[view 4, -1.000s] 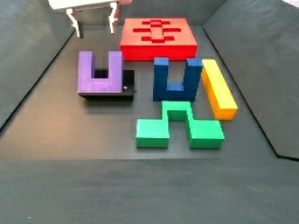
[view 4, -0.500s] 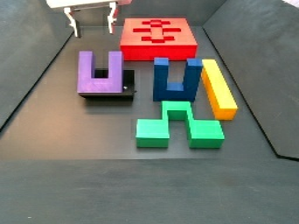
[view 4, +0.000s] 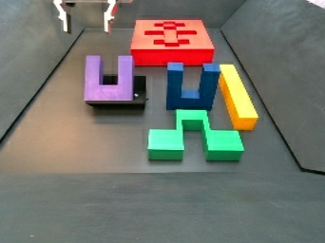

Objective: Pick up the purple object. Move up. Place the purple object on the fixture. Regrasp the purple object. Move to above the board. Insert the purple object.
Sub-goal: Regrasp the purple object.

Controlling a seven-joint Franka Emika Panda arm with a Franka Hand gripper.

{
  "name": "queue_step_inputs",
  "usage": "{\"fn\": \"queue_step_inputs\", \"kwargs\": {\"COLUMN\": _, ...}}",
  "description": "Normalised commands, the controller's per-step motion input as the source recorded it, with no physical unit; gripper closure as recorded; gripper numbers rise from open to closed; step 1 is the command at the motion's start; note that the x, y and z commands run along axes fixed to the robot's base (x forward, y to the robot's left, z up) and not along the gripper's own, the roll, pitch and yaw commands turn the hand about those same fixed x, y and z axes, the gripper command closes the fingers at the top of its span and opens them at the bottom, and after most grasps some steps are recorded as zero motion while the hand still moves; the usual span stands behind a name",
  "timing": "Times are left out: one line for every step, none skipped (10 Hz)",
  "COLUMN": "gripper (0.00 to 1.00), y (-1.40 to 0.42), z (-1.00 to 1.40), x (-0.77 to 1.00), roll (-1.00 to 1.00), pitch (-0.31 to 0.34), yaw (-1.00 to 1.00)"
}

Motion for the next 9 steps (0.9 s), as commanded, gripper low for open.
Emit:
{"fn": "queue_step_inputs", "kwargs": {"gripper": 0.00, "y": 0.12, "z": 0.10, "x": 0.75, "roll": 0.37, "pitch": -0.440, "yaw": 0.16}}
{"fn": "queue_step_inputs", "kwargs": {"gripper": 0.00, "y": 0.11, "z": 0.07, "x": 0.68, "roll": 0.43, "pitch": -0.389, "yaw": 0.21}}
{"fn": "queue_step_inputs", "kwargs": {"gripper": 0.00, "y": 0.02, "z": 0.01, "x": 0.43, "roll": 0.57, "pitch": -0.174, "yaw": 0.28}}
{"fn": "queue_step_inputs", "kwargs": {"gripper": 0.00, "y": -0.01, "z": -0.10, "x": 0.09, "roll": 0.39, "pitch": -0.120, "yaw": 0.20}}
{"fn": "queue_step_inputs", "kwargs": {"gripper": 0.00, "y": -0.02, "z": -0.37, "x": -0.01, "roll": 0.29, "pitch": -0.186, "yaw": 0.11}}
{"fn": "queue_step_inputs", "kwargs": {"gripper": 0.00, "y": 0.00, "z": -0.47, "x": -0.09, "roll": 0.23, "pitch": -0.211, "yaw": 0.10}}
{"fn": "queue_step_inputs", "kwargs": {"gripper": 0.00, "y": 0.00, "z": -0.39, "x": -0.17, "roll": 0.01, "pitch": -0.166, "yaw": 0.08}}
{"fn": "queue_step_inputs", "kwargs": {"gripper": 0.00, "y": -0.01, "z": -0.21, "x": -0.31, "roll": -0.19, "pitch": -0.166, "yaw": 0.00}}
{"fn": "queue_step_inputs", "kwargs": {"gripper": 0.00, "y": 0.00, "z": -0.10, "x": -0.25, "roll": -0.01, "pitch": -0.131, "yaw": 0.00}}
